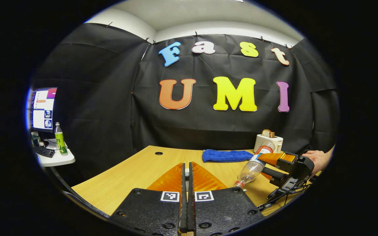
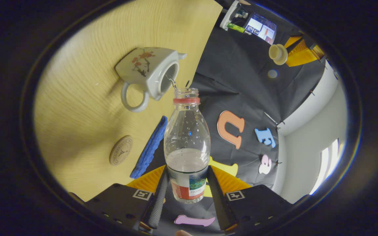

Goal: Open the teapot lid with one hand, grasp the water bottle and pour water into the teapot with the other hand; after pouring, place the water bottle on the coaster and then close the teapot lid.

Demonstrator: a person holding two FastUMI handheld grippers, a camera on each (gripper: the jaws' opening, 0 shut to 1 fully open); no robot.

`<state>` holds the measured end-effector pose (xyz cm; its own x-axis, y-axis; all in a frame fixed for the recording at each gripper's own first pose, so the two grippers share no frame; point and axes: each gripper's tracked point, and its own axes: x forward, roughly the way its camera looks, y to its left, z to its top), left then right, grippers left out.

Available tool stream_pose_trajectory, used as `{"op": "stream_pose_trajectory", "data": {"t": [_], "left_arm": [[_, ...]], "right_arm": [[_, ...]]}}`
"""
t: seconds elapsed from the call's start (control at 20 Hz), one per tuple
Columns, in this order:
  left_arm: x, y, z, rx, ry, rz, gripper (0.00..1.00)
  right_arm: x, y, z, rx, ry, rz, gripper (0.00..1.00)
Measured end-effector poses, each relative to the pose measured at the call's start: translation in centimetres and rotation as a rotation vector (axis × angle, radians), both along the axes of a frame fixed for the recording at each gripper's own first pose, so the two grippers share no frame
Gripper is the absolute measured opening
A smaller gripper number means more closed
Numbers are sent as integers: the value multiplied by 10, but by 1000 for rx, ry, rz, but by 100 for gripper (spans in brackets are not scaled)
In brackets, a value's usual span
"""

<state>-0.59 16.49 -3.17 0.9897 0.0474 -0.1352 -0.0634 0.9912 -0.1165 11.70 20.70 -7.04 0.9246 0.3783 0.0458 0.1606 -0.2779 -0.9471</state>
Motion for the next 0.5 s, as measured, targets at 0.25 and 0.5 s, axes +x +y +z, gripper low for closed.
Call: {"op": "stream_pose_trajectory", "data": {"t": [0.25,0.5], "left_arm": [[-1,2,1,-4,-4,3,3],[-1,2,2,-6,-4,2,3]], "right_arm": [[0,-2,4,-25,-24,7,67],[-4,-1,9,-57,-42,14,67]]}}
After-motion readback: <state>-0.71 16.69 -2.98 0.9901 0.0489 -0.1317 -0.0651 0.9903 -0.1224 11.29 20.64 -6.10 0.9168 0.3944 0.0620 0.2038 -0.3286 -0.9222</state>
